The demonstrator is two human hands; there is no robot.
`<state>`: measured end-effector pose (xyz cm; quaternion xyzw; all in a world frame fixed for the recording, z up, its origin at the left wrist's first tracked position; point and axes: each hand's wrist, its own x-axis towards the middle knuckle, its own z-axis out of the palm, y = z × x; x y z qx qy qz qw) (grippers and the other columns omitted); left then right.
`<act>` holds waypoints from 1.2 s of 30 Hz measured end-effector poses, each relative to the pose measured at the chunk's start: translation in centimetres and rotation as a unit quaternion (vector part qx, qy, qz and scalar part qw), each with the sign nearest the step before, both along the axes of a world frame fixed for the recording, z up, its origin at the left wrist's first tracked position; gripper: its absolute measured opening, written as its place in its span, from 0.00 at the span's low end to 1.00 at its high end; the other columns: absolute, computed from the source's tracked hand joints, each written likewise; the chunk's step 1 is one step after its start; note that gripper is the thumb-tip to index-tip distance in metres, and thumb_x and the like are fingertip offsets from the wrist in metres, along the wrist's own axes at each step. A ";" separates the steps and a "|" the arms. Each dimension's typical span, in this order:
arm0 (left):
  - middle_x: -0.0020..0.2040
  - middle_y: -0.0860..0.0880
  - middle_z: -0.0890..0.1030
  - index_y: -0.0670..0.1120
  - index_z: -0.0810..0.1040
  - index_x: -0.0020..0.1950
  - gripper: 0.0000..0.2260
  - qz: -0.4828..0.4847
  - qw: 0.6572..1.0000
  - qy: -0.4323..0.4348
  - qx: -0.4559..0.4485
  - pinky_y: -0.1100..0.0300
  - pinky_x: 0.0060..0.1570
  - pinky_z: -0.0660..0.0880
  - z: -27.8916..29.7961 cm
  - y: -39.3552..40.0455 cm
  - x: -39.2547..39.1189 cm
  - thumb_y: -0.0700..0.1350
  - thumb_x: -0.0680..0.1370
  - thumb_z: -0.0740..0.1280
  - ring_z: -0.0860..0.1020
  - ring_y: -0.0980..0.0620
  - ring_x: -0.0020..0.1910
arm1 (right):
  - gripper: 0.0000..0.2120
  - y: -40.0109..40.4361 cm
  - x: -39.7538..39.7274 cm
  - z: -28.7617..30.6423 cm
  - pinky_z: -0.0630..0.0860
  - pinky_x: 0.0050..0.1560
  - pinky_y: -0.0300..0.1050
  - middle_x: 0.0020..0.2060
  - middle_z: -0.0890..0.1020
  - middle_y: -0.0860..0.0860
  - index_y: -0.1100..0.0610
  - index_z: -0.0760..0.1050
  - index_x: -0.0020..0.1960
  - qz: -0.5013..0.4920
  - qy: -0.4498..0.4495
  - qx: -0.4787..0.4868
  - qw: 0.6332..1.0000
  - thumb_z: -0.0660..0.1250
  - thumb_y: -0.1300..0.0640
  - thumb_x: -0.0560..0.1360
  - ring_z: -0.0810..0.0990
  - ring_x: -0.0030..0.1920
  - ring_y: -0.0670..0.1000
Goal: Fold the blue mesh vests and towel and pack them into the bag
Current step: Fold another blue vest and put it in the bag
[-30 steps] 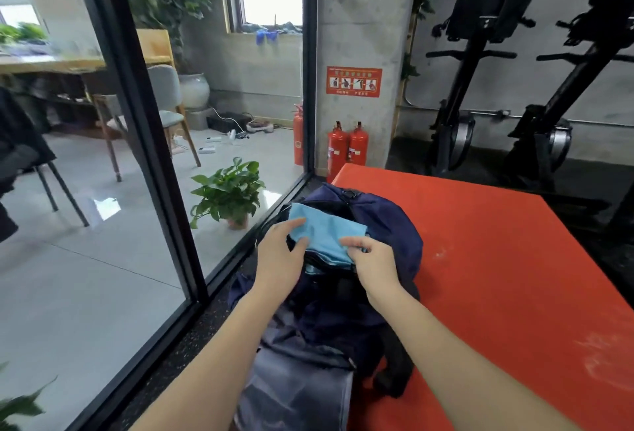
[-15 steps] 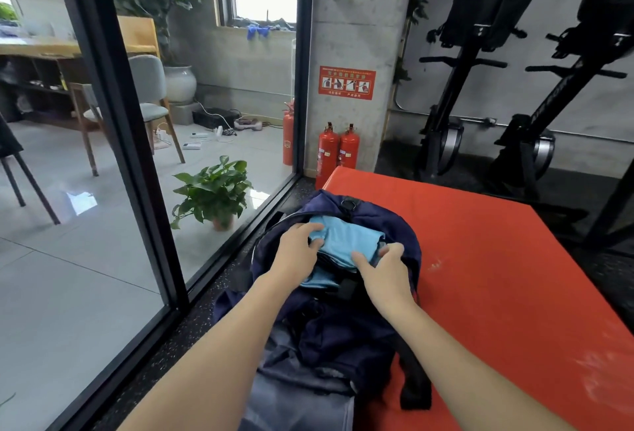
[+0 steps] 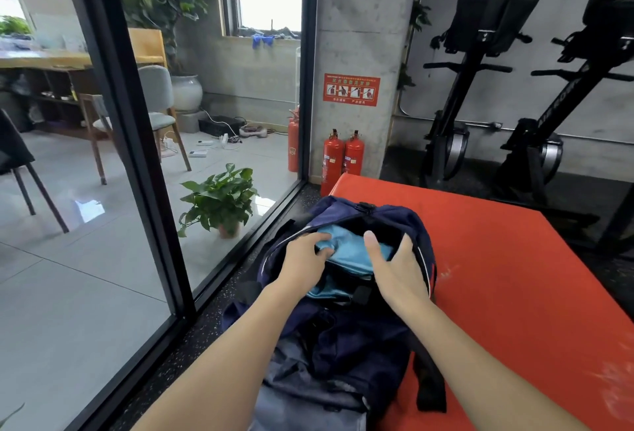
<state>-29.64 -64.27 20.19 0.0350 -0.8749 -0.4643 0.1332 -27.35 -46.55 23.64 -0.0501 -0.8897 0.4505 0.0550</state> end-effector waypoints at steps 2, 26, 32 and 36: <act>0.62 0.51 0.79 0.49 0.80 0.65 0.14 -0.006 1.000 0.005 0.010 0.72 0.53 0.62 0.9 0.6 -0.6 0.45 0.79 0.69 0.75 0.57 0.57 | 0.48 0.0 -0.3 1.1 0.64 0.70 0.54 0.77 0.63 0.52 0.54 0.48 0.81 0.000 0.027 -0.011 1.000 0.56 0.25 0.73 0.64 0.75 0.55; 0.69 0.41 0.75 0.46 0.66 0.76 0.32 -0.042 0.907 -0.013 -0.419 0.50 0.64 0.71 16.2 -4.4 -3.1 0.42 0.74 0.73 0.73 0.40 0.67 | 0.26 2.0 -1.5 10.4 0.75 0.57 0.50 0.57 0.80 0.50 0.52 0.74 0.60 0.008 0.158 0.109 0.981 0.63 0.34 0.72 0.77 0.60 0.54; 0.68 0.41 0.76 0.46 0.65 0.76 0.38 -0.043 0.877 0.014 -0.479 0.49 0.64 0.71 21.5 -4.4 -2.1 0.50 0.71 0.78 0.72 0.39 0.68 | 0.31 2.2 -1.1 15.1 0.75 0.58 0.51 0.58 0.81 0.52 0.54 0.75 0.63 -0.013 0.164 0.135 0.977 0.61 0.33 0.71 0.76 0.62 0.56; 0.65 0.40 0.76 0.45 0.67 0.73 0.32 -0.063 0.862 -0.053 -0.500 0.48 0.60 0.73 17.2 -4.5 -1.2 0.47 0.72 0.76 0.74 0.39 0.64 | 0.32 1.6 -0.4 12.5 0.75 0.58 0.49 0.59 0.81 0.55 0.58 0.75 0.63 0.024 0.072 0.175 0.982 0.63 0.34 0.71 0.78 0.61 0.57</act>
